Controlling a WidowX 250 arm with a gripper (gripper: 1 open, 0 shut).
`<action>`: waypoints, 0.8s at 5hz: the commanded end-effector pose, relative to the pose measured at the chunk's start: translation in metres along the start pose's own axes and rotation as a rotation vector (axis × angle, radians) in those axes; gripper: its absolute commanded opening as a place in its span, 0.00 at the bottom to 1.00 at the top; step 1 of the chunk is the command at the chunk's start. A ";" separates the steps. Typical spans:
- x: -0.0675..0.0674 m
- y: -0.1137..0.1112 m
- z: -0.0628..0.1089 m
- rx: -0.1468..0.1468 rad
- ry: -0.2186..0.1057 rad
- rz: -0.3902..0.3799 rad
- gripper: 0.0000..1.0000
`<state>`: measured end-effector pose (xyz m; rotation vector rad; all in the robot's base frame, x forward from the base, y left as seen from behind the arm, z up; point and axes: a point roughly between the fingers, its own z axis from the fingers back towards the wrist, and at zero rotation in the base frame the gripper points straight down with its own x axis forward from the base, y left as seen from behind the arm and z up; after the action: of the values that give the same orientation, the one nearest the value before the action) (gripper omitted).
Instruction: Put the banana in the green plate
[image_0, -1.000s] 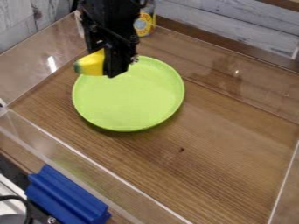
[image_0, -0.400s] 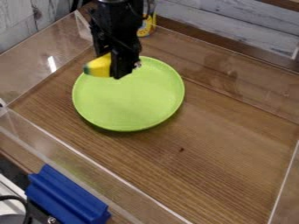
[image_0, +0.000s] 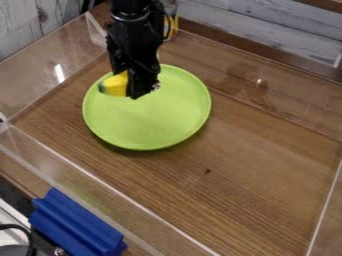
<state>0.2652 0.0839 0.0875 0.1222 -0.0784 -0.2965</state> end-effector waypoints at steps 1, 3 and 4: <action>0.005 0.011 0.008 0.037 -0.032 -0.002 0.00; 0.010 0.019 0.006 0.059 -0.037 -0.023 0.00; 0.011 0.023 0.004 0.069 -0.037 -0.034 0.00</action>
<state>0.2735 0.0952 0.0812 0.1568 -0.0761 -0.3420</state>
